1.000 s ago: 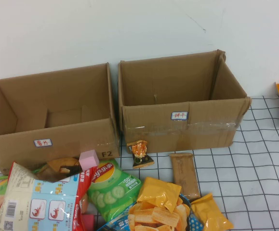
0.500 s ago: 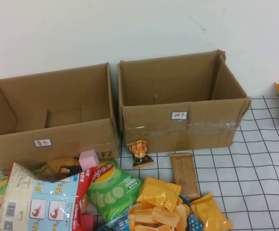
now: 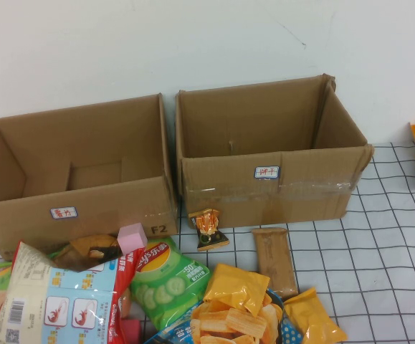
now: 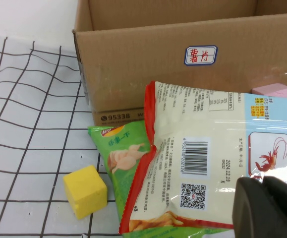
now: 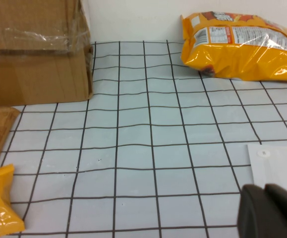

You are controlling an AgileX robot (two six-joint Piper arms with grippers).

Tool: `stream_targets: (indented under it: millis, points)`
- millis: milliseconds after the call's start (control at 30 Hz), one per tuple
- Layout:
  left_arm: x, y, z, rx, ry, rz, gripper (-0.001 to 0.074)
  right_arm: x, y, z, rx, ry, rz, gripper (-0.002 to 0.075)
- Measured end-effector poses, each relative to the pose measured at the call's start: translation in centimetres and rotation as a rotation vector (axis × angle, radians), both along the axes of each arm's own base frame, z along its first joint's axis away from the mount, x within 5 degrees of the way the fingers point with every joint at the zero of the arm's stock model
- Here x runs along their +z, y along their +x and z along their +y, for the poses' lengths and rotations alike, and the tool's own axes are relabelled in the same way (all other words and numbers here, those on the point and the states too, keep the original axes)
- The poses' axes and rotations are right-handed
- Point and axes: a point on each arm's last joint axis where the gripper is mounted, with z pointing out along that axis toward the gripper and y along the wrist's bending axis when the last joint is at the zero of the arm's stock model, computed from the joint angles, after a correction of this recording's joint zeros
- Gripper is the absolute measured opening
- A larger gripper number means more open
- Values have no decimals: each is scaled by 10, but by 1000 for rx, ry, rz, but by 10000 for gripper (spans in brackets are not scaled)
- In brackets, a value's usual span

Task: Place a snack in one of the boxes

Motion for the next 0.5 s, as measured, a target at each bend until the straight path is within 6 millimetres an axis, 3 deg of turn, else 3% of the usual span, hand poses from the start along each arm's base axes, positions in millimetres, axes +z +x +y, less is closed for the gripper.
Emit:
stream_targets:
  millis: [333, 500]
  points:
    - [0, 0, 0, 0, 0, 0, -3, 0, 0, 3, 1, 93, 0, -1]
    - [0, 0, 0, 0, 0, 0, -3, 0, 0, 8, 10, 228, 2, -1]
